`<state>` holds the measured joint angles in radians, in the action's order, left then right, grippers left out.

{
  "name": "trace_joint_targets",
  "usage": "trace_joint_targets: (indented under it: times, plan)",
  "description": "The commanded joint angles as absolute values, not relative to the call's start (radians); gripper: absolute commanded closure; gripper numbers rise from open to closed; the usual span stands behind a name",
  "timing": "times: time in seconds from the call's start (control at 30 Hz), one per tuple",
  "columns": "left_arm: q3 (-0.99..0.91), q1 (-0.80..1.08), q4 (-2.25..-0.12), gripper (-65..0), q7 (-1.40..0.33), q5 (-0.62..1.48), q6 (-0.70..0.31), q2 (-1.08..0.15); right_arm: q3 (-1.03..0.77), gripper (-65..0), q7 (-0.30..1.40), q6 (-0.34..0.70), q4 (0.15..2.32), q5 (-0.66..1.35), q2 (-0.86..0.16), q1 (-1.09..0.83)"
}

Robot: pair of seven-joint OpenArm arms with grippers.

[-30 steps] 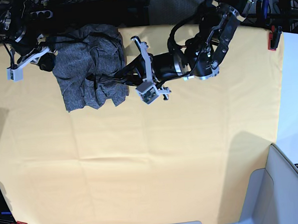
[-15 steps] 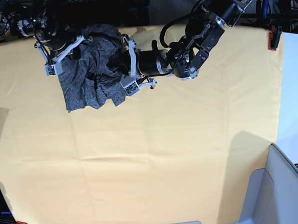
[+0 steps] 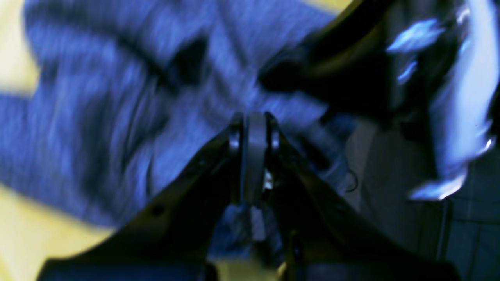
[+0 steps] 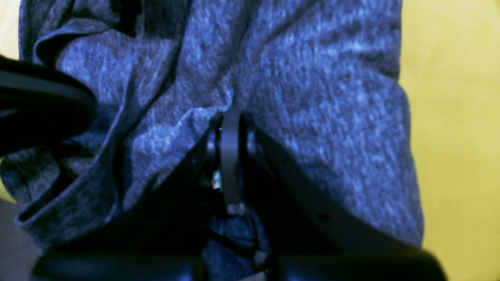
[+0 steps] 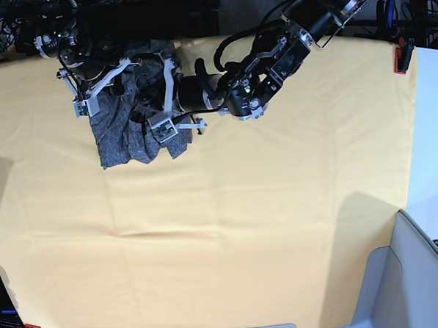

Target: Fold the T-shirt properly

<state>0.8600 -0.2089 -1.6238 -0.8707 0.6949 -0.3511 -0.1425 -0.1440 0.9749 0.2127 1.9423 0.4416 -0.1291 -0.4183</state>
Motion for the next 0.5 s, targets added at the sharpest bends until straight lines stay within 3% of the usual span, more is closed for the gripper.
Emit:
trace_joint_targets:
  times: [0.0,0.47]
  plan:
    - [0.857,-0.237,-1.639,-0.3,-0.854,0.705,-0.355,-0.142,-0.133,0.0,1.046,0.216,1.925,0.423,-0.125,-0.433]
    - [0.903,-0.321,-1.468,-0.3,-0.805,0.593,-0.361,-0.036,-0.105,0.0,1.046,0.217,1.920,0.423,-0.127,-0.449]
